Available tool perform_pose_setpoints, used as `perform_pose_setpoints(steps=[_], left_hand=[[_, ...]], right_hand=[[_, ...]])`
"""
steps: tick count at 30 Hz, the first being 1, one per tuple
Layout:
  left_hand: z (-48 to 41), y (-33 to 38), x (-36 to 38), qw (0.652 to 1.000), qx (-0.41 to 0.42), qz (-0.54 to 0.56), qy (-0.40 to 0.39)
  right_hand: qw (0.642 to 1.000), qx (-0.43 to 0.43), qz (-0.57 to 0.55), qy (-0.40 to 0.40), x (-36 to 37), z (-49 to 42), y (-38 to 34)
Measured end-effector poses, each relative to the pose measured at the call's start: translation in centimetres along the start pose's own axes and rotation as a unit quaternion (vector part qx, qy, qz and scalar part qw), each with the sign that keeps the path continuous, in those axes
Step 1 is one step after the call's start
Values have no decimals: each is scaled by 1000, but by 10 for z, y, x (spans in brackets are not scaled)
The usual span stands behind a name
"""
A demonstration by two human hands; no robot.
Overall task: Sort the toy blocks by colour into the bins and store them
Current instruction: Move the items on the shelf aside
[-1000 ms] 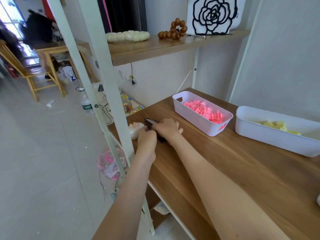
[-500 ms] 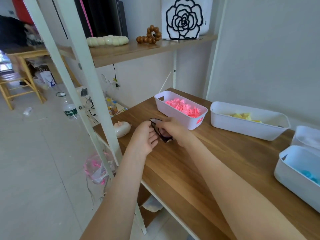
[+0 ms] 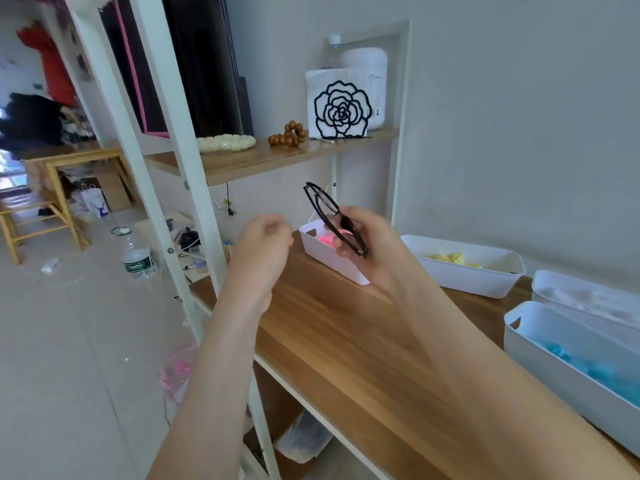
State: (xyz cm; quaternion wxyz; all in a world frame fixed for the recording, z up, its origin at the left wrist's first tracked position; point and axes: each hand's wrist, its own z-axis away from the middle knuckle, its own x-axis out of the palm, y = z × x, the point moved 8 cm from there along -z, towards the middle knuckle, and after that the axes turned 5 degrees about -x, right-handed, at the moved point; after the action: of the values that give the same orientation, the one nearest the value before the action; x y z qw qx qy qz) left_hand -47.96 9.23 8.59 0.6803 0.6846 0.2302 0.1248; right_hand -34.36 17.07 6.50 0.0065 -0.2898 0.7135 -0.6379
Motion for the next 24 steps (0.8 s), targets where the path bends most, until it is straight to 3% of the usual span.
perform_pose_setpoints(steps=[2, 6, 9, 12, 17, 24], left_hand=[[14, 34, -19, 988, 106, -70, 84], [42, 86, -50, 919, 285, -92, 255], [37, 100, -66, 869, 349, -91, 338], [13, 105, -63, 863, 360, -99, 340], [-17, 92, -46, 868, 376, -140, 293], [-22, 101, -43, 801, 448, -284, 278]], right_hand=[[999, -29, -19, -3, 17, 3, -22], [997, -77, 14, -26, 53, -1, -56], [999, -47, -7, -23, 80, -13, -63], [1000, 0, 10, 22, 97, -32, -59], [996, 7, 33, 78, 106, -56, -51], [987, -11, 120, 110, 106, -78, -50]])
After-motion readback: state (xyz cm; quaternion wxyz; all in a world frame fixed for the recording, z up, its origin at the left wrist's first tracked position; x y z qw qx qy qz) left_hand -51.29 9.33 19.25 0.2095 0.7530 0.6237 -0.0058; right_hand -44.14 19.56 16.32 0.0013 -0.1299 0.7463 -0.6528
